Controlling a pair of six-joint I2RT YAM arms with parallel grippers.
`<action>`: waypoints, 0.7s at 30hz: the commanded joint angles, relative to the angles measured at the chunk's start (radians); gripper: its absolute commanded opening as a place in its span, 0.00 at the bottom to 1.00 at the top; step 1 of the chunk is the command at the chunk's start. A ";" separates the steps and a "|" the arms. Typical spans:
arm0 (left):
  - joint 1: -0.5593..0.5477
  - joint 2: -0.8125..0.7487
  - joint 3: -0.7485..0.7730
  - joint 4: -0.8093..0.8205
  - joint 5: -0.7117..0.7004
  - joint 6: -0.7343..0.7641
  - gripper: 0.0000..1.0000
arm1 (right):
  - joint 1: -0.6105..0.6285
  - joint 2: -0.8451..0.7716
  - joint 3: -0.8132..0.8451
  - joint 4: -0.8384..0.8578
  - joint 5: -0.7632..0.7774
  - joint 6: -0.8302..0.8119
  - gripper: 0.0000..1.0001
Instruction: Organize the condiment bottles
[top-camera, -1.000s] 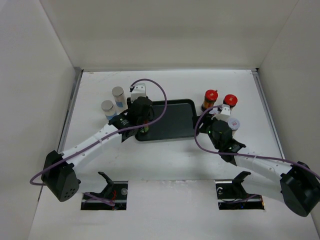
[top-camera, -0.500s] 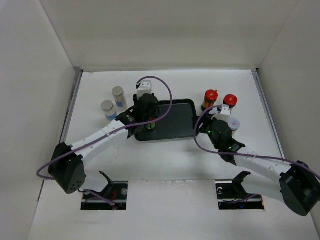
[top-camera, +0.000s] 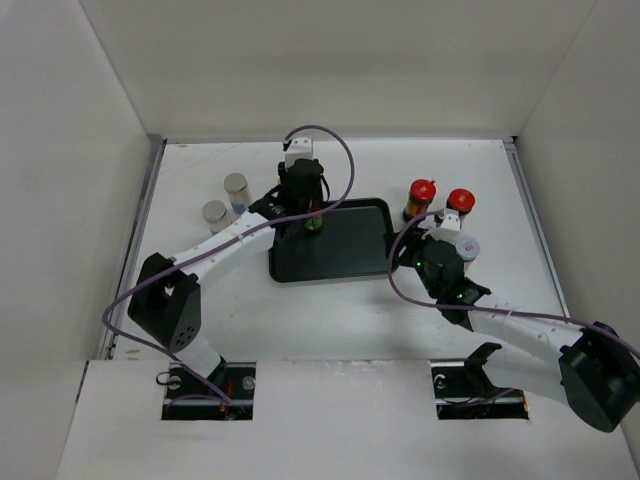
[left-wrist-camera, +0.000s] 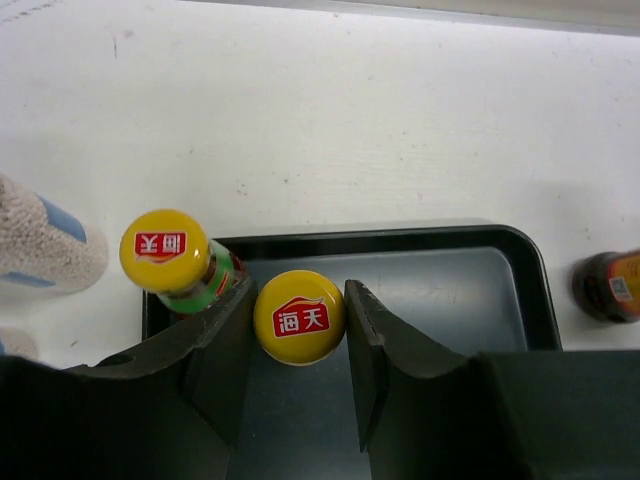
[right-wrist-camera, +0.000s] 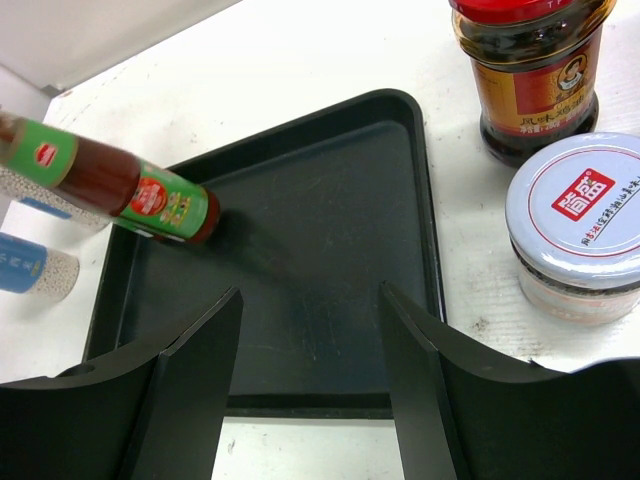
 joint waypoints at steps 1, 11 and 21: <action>0.025 0.006 0.094 0.140 0.000 0.028 0.18 | -0.004 -0.010 -0.002 0.058 -0.016 0.012 0.63; 0.034 0.060 0.078 0.212 0.021 0.046 0.48 | -0.007 0.002 -0.001 0.058 -0.024 0.014 0.63; -0.009 -0.038 0.016 0.269 0.021 0.049 0.87 | -0.008 -0.036 -0.007 0.052 -0.018 0.003 0.62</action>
